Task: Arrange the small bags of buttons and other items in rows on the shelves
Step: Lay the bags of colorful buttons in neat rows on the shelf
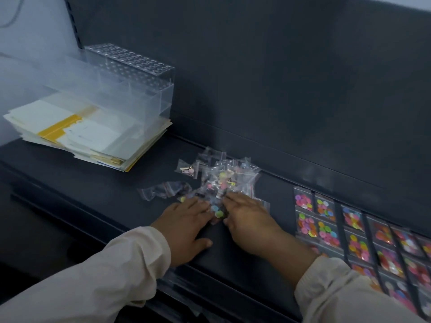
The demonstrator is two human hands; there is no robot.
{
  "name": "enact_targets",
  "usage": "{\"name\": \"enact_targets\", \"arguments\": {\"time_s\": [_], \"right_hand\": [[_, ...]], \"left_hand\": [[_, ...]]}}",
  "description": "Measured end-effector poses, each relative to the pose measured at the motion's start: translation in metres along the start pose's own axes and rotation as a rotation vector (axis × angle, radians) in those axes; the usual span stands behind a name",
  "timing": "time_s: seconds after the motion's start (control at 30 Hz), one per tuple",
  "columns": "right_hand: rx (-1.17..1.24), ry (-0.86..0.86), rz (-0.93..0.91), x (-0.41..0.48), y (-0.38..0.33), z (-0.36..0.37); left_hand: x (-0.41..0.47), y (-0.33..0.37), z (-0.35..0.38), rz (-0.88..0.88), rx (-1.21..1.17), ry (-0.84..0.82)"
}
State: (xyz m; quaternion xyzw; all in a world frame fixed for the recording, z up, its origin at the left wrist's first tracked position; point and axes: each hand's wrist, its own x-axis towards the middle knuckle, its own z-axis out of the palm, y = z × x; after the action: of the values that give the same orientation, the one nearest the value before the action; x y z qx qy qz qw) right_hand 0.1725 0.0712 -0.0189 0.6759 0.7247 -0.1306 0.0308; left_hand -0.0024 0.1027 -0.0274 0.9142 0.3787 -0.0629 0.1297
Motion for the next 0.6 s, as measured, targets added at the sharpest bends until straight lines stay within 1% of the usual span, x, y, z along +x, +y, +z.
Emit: {"name": "enact_targets", "arguments": {"time_s": [0.17,0.27,0.37,0.43,0.5,0.53,0.6], "right_hand": [[0.004,0.062,0.120,0.006,0.003,0.002],[0.015,0.022,0.149,0.010,-0.001,0.004],[0.001,-0.012,0.120,0.011,-0.003,0.000],[-0.012,0.059,0.094,0.012,-0.005,-0.006],[-0.024,0.142,0.107,0.015,-0.006,-0.013],[-0.025,0.166,0.127,0.017,-0.007,-0.016],[-0.038,0.158,0.175,0.023,-0.006,-0.018]], "left_hand": [[0.003,-0.009,-0.002,-0.038,0.007,0.126],[0.005,-0.013,-0.004,-0.046,-0.026,0.196],[0.006,-0.012,-0.004,0.000,0.018,0.162],[0.009,-0.011,-0.004,-0.026,0.046,0.156],[0.011,-0.010,-0.008,-0.064,0.044,0.175],[0.012,-0.011,-0.010,-0.083,0.045,0.182],[0.015,-0.015,-0.011,-0.120,0.053,0.184]]}}
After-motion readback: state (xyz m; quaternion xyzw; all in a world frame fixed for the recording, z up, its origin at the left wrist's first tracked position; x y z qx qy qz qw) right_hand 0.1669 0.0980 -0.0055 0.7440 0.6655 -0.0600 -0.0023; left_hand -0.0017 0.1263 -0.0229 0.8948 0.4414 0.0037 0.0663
